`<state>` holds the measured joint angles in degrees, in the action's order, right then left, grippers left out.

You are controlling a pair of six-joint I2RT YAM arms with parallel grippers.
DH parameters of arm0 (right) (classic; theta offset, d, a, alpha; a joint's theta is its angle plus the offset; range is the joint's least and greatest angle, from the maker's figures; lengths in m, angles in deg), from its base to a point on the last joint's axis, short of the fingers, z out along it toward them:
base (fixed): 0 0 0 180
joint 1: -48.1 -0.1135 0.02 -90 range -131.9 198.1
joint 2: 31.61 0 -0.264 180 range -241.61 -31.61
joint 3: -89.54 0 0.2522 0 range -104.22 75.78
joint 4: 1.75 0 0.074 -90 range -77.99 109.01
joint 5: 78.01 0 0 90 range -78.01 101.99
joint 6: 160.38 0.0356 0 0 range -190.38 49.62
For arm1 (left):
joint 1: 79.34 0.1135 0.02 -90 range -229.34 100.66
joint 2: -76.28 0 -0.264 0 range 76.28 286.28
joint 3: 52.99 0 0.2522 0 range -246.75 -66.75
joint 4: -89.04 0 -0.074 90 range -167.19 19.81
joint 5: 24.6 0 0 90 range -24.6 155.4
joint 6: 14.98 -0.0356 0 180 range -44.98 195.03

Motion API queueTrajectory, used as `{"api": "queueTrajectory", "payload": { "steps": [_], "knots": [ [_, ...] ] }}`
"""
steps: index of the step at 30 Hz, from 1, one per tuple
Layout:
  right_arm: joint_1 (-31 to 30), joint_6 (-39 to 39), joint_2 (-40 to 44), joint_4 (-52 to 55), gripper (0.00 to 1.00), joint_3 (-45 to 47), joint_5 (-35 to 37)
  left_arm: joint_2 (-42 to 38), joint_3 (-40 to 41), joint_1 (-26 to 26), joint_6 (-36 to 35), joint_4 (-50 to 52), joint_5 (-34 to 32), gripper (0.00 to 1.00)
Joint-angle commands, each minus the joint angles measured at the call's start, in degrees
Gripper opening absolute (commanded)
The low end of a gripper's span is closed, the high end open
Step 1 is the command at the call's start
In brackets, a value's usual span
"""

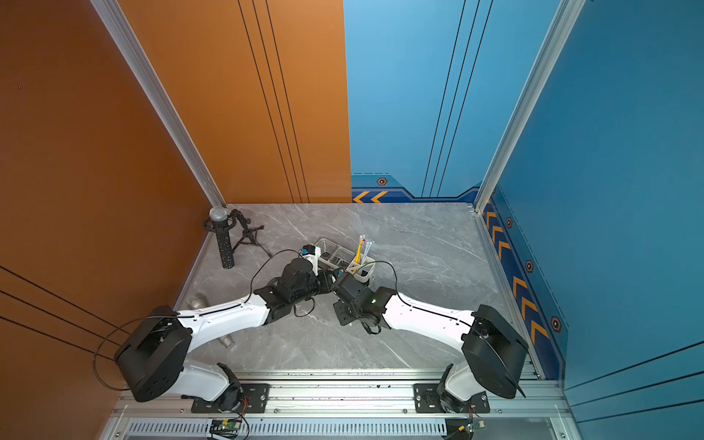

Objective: Place the toothbrush into the toothbrush holder
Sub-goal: Pick up the toothbrush from the center of the board, then place the toothbrush in the toothbrush holder.

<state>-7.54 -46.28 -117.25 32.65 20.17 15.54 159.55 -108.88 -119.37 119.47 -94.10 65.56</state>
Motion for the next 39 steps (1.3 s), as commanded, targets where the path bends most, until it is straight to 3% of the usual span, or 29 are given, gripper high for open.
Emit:
{"api": "queueTrajectory", "payload": {
  "steps": [1,3,7,12,18,24,33,39],
  "knots": [
    [-0.7,-1.0,1.4,-0.4,0.0,0.2,1.7,0.7,0.2,0.8,-3.2,1.1,0.2,0.0],
    [-0.7,-0.7,2.1,-0.4,0.04,0.7,2.6,0.4,0.2,0.8,-3.4,0.6,0.4,0.0],
    [-0.7,0.1,5.6,-0.3,0.36,2.5,5.9,-0.9,-0.1,0.8,-5.0,0.1,0.8,0.0],
    [-0.4,0.6,14.0,-0.3,0.51,6.5,12.2,-4.3,-1.4,0.9,-9.6,0.1,0.2,0.0],
    [4.2,4.4,27.0,0.0,0.55,13.5,16.0,-6.8,-4.3,0.9,-16.9,-5.5,1.1,0.0],
    [9.0,6.8,36.5,1.8,0.55,18.4,15.4,-4.1,-7.3,0.5,-24.7,-21.5,7.1,0.0],
    [11.5,6.2,39.4,3.9,0.56,20.3,16.6,6.9,-13.8,-3.5,-38.1,-29.6,1.3,0.0],
    [13.6,6.4,39.1,3.2,0.56,22.4,15.0,11.7,-16.4,-4.0,-41.0,-30.8,-1.7,0.0]
  ]
}}
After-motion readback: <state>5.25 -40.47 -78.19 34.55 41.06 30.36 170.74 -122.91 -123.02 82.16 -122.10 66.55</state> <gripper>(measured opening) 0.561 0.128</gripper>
